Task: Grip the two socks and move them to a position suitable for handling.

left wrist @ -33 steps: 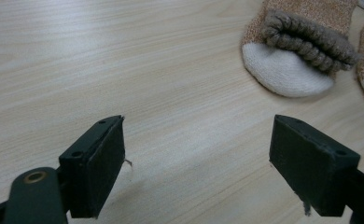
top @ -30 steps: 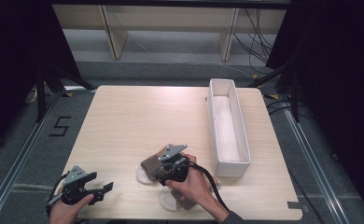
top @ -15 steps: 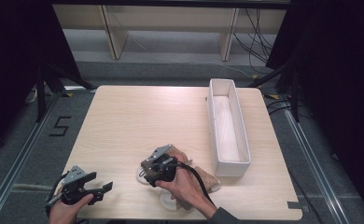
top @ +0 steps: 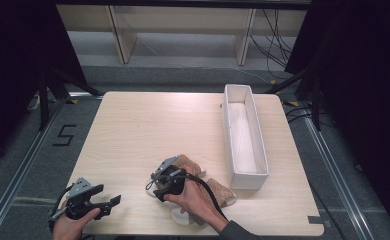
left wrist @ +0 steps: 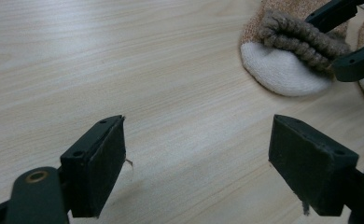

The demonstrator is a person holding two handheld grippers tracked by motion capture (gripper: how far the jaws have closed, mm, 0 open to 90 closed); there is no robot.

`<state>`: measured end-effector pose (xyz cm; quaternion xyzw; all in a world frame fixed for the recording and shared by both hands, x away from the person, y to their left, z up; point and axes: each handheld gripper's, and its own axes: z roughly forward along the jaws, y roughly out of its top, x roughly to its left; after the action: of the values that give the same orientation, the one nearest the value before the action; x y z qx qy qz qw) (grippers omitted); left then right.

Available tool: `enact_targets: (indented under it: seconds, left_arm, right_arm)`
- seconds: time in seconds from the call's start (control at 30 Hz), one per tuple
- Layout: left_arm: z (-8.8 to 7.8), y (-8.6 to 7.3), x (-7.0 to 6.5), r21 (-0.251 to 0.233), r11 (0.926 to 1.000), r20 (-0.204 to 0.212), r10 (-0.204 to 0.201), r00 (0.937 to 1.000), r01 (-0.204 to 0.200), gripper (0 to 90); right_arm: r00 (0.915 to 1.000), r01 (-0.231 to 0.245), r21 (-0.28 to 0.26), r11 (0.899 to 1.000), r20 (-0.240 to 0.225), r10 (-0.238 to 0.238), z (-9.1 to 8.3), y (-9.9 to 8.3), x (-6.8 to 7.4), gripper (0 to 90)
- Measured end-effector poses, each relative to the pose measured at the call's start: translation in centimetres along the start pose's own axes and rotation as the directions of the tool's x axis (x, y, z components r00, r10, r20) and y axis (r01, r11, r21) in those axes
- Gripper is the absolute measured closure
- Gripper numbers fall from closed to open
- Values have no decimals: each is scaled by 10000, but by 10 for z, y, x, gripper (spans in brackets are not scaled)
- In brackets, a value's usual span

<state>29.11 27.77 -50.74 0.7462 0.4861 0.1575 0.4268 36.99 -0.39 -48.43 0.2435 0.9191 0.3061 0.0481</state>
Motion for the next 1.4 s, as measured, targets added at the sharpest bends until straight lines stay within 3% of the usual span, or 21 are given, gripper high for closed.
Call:
enact_targets:
  seconds: [0.13,0.17,0.27,0.33,0.4,0.5,0.53,0.63,0.67,0.7,0.8,0.87,0.9,0.93,1.1,1.13,1.17,1.2,1.23,1.33,1.4]
  left_arm:
    - [0,0,0,-29,10000,14,-8,10000,8,182]
    - [0,0,1,39,10000,32,41,10000,-41,182]
    - [0,0,0,1,10000,60,24,10000,-24,182]
    - [1,0,0,-26,10000,71,28,10000,-28,182]
    - [1,1,-1,-40,10000,57,80,10000,-79,194]
    - [4,3,-3,55,9999,256,139,9996,-140,201]
    - [6,4,-6,-105,9999,458,138,9989,-133,236]
    - [14,10,-17,-126,9985,834,543,9950,-534,247]
    - [22,16,-28,-123,9967,1114,811,9905,-802,289]
    - [22,16,-28,-123,9967,1114,811,9905,-802,306]
    - [40,25,-45,77,9875,1516,1548,9762,-1577,339]
    - [54,31,-57,13,9858,1709,1655,9713,-1682,360]
    - [59,34,-59,269,9791,1716,1943,9658,-2018,371]
    - [67,39,-63,327,9769,1579,2038,9662,-2113,385]
    - [81,43,-63,388,9791,1664,1908,9674,-1998,472]
    - [84,44,-64,420,9769,1594,2003,9667,-2094,548]
    - [88,45,-64,531,9697,1598,2274,9606,-2384,613]
    - [88,45,-64,531,9697,1598,2274,9606,-2384,689]
    - [90,45,-65,577,9676,1594,2341,9590,-2458,689]
    - [89,46,-65,611,9634,1606,2487,9552,-2611,835]
    - [83,48,-65,539,9605,1695,2605,9505,-2728,842]
  right_arm:
    - [9995,248,73,9997,195,-250,3,0,-1,445]
    - [9990,276,126,9995,346,-280,2,-1,-1,512]
    - [9984,381,117,9992,411,-386,1,0,-2,587]
    - [9992,351,-64,9994,215,-349,-3,0,-3,715]
    - [9985,548,-303,9980,84,-545,-14,3,-7,760]
    - [9995,314,-462,9984,-46,-317,-22,5,-10,769]
    - [9998,62,-759,9971,-200,-78,-31,8,-13,771]
    - [9997,-43,-1086,9941,-255,16,-40,10,-17,771]
    - [9995,-127,-1321,9912,-295,89,-48,13,-20,770]
    - [9995,-127,-1321,9912,-295,89,-48,13,-20,770]
    - [9996,-214,-1617,9866,-199,184,-59,14,-24,770]
    - [9995,-297,-1759,9840,-166,272,-64,14,-26,770]
    - [9990,-435,-1867,9815,-149,414,-65,14,-27,771]
    - [9994,-339,-1843,9823,-156,315,-69,14,-30,770]
    - [9993,-353,-1984,9795,19,364,-73,15,-32,770]
    - [9993,-378,-2017,9787,-28,380,-75,15,-33,770]
    - [9992,-375,-2127,9764,27,390,-75,15,-34,770]
    - [9992,-375,-2127,9764,27,390,-75,15,-34,770]
    - [9988,-458,-2107,9765,55,480,-76,16,-34,770]
    - [9987,-401,-2216,9743,209,458,-80,17,-38,770]
    - [9982,-557,-2145,9751,110,595,-82,17,-39,770]
